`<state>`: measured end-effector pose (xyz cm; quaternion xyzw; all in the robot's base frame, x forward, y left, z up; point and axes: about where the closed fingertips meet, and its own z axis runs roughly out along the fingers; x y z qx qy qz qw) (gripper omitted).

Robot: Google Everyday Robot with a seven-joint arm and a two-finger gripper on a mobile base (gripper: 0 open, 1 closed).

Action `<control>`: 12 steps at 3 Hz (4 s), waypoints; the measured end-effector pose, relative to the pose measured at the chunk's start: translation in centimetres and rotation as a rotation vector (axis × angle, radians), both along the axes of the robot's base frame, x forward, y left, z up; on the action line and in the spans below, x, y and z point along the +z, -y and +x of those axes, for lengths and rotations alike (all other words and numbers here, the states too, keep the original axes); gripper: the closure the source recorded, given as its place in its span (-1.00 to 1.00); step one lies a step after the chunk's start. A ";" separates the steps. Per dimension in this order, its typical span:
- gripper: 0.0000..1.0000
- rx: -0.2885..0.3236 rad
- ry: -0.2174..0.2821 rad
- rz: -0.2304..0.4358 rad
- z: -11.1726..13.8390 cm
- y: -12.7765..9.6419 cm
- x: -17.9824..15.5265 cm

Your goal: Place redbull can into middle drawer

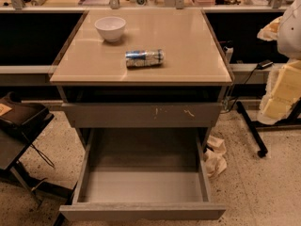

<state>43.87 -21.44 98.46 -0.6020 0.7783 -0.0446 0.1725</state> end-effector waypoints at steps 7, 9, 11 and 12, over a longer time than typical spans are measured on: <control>-1.00 0.307 -0.125 0.190 22.1 -12.1 -6.7; -1.00 0.440 -0.175 0.411 26.8 -17.7 -11.4; -1.00 0.446 -0.115 0.480 29.3 -19.8 -11.6; -1.00 0.372 -0.106 0.431 31.2 -19.3 -13.2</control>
Offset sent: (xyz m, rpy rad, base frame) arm 0.0128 0.0043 -0.0001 0.0224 0.0019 0.0378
